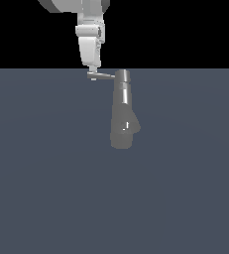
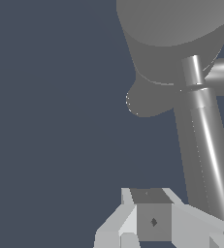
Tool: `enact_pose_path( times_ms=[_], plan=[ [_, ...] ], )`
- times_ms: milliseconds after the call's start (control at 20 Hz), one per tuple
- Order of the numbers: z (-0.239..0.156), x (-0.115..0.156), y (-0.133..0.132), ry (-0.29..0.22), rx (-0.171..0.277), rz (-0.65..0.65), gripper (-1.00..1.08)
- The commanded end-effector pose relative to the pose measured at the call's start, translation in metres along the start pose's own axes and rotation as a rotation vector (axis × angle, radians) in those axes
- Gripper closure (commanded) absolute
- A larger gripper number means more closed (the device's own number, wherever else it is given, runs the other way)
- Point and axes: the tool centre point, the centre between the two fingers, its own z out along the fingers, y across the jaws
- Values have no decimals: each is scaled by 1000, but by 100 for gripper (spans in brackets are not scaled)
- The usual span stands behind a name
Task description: Turn on the faucet by rotating a designated handle.
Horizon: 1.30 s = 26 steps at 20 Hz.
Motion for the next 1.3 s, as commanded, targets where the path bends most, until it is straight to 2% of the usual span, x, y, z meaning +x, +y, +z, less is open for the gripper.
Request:
enact_pose_path(
  times_ms=[0, 850, 900, 1250],
  plan=[
    [-1, -1, 8, 0, -6, -1, 108],
    [-19, -1, 51, 0, -6, 0, 108],
    [-22, 6, 44, 2, 7, 11, 108],
    [-28, 22, 63, 2, 3, 8, 108]
  ],
)
